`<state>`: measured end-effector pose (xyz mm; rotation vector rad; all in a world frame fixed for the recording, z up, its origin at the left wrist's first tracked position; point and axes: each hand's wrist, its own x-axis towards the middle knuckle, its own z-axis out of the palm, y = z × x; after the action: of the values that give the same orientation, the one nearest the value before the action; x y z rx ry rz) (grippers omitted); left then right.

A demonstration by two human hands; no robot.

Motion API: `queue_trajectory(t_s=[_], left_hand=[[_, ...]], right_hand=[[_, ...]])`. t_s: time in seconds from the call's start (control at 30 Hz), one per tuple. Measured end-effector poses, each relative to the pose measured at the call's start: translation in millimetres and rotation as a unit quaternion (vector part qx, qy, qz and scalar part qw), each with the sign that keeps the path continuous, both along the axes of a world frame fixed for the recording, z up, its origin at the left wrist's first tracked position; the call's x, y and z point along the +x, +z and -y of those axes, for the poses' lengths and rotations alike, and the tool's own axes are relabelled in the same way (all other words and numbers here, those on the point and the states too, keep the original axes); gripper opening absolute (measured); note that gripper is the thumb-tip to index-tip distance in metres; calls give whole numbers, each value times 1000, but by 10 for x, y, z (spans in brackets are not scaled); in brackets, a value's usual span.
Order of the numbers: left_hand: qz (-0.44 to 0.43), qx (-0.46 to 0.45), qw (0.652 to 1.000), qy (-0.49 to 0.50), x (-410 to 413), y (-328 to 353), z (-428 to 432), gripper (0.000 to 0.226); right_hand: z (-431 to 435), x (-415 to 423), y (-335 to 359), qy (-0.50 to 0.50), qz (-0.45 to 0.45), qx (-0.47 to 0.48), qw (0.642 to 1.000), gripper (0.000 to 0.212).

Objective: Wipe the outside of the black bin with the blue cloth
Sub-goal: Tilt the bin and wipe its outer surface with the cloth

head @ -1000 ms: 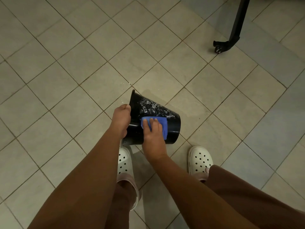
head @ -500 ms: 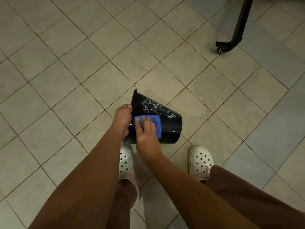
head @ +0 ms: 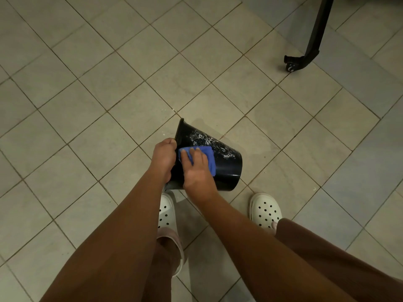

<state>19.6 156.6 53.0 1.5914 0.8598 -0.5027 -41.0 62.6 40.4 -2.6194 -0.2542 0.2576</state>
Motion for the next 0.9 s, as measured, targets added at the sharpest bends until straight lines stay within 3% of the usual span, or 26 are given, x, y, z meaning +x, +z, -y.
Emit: queue_trajectory(t_s=[0.07,0.17,0.27,0.43,0.5,0.67,0.8,0.9], left_hand=[[-1,1,1000,1,-14,0,29,31],[-1,17,1000,5,-13,24,68,29],[-6,15,1000,5,15,10,67,28],[0,5,1000,0,25,-11,25,27],[-1,3,1000,4,11,-12,33,28],[3,29,1000,-7,6,-7,74,26],[3,27,1000,3,19,-31,49,28],[9,22,1000,8,6,-28,46,30]], right_hand=[[85,122,-10,8,-31,-28,999,69],[135,186,-33,-58,-74,-65,993,71],[45,-67,-42,-79,-58,-89,991,70],[-84,-8,-40,-32,4,-29,999,70],[-13,165,-22,-5,-34,-29,999,67],[182,237,-34,-94,-117,-91,984,76],[-53,16,-32,-79,-70,-81,991,69],[-52,112,15,-15,-38,-55,998,66]])
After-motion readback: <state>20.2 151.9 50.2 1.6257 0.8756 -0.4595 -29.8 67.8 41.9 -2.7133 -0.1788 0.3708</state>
